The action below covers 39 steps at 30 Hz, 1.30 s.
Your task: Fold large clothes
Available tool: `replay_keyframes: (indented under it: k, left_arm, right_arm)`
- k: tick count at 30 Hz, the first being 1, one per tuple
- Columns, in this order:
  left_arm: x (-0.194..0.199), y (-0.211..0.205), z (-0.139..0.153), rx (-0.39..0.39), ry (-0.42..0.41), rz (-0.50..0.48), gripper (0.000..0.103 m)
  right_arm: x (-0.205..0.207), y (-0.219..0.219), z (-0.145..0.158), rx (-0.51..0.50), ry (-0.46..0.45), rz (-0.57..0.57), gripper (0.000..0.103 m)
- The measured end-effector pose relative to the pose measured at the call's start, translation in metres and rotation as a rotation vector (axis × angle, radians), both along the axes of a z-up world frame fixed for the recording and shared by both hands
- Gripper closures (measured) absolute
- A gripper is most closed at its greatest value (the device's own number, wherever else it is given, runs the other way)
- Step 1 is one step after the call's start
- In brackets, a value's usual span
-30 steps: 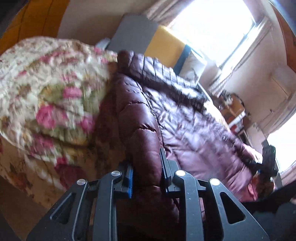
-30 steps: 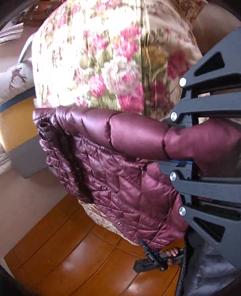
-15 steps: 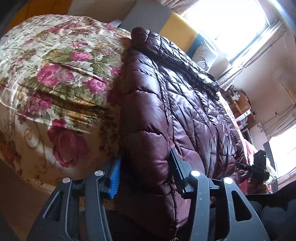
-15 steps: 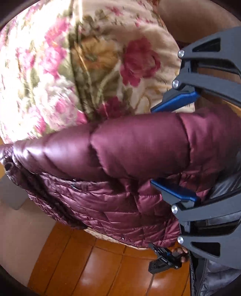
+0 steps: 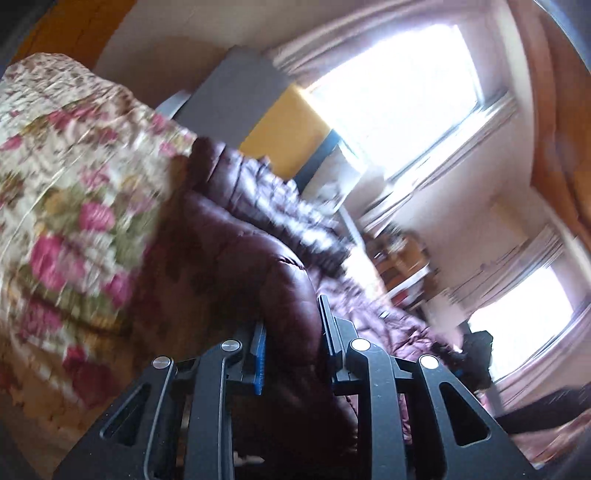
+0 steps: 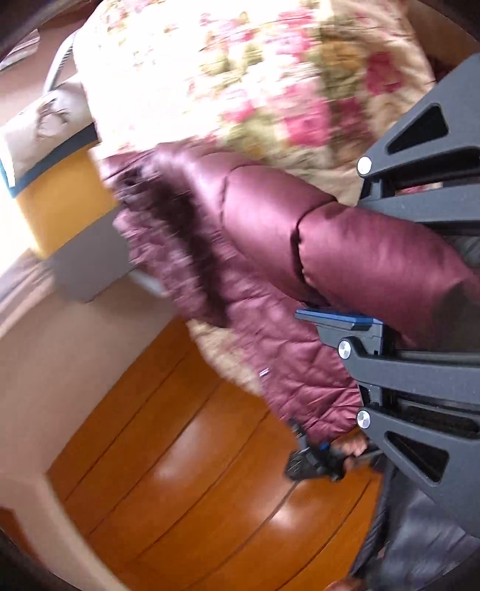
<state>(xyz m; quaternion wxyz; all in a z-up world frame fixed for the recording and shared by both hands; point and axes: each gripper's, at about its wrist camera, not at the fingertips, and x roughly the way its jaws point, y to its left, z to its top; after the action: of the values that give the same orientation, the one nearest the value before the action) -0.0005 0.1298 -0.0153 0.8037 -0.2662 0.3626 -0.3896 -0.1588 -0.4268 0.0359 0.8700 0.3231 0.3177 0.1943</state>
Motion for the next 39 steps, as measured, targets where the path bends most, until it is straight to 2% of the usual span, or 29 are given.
replay_keyframes:
  k: [4,8,14,18,20,23,25,27,28,29,30,33,36,39]
  left_arm:
    - [0.036,0.000,0.018,-0.102,-0.001,0.021,0.080]
    - [0.086,-0.013,0.031,-0.121,0.011,0.048,0.080]
    - [0.176,-0.049,0.034,-0.084,0.070,0.061,0.080]
    - [0.245,-0.071,0.014,-0.053,0.175,0.087,0.080]
    - [0.273,-0.080,0.002,-0.046,0.226,0.082,0.079]
    - [0.306,-0.090,-0.017,-0.045,0.327,0.087,0.074]
    - [0.319,-0.094,-0.024,-0.049,0.381,0.080,0.060]
    - [0.328,-0.092,-0.025,-0.115,0.425,0.070,0.047]
    - [0.330,-0.089,-0.022,-0.124,0.421,0.083,0.042]
    - [0.331,-0.083,-0.015,-0.121,0.390,0.111,0.037]
    - [0.330,-0.076,-0.009,-0.115,0.357,0.145,0.027]
    - [0.321,-0.051,0.006,-0.128,0.265,0.191,0.019]
    - [0.302,-0.043,0.004,0.011,0.159,0.168,0.015]
    - [0.276,-0.054,-0.028,0.106,0.151,0.074,0.015]
  right_arm:
    - [0.044,-0.019,0.013,0.072,-0.069,-0.072,0.087]
    - [0.114,-0.043,0.021,0.130,-0.080,-0.155,0.087]
    - [0.218,-0.070,0.017,0.160,0.004,-0.228,0.087]
    - [0.268,-0.092,-0.003,0.178,0.095,-0.272,0.086]
    - [0.287,-0.098,-0.015,0.181,0.127,-0.274,0.082]
    - [0.309,-0.107,-0.032,0.220,0.168,-0.275,0.061]
    - [0.321,-0.111,-0.040,0.288,0.157,-0.254,0.024]
    - [0.327,-0.114,-0.042,0.299,0.149,-0.273,0.018]
    - [0.332,-0.116,-0.043,0.313,0.136,-0.273,0.011]
    - [0.334,-0.117,-0.044,0.319,0.132,-0.275,0.008]
    - [0.335,-0.118,-0.044,0.317,0.136,-0.279,0.006]
    - [0.320,-0.121,-0.038,0.299,0.081,-0.277,0.003]
    - [0.284,-0.122,-0.043,0.239,0.064,-0.281,0.002]
    - [0.246,-0.117,-0.066,0.132,0.128,-0.302,0.002]
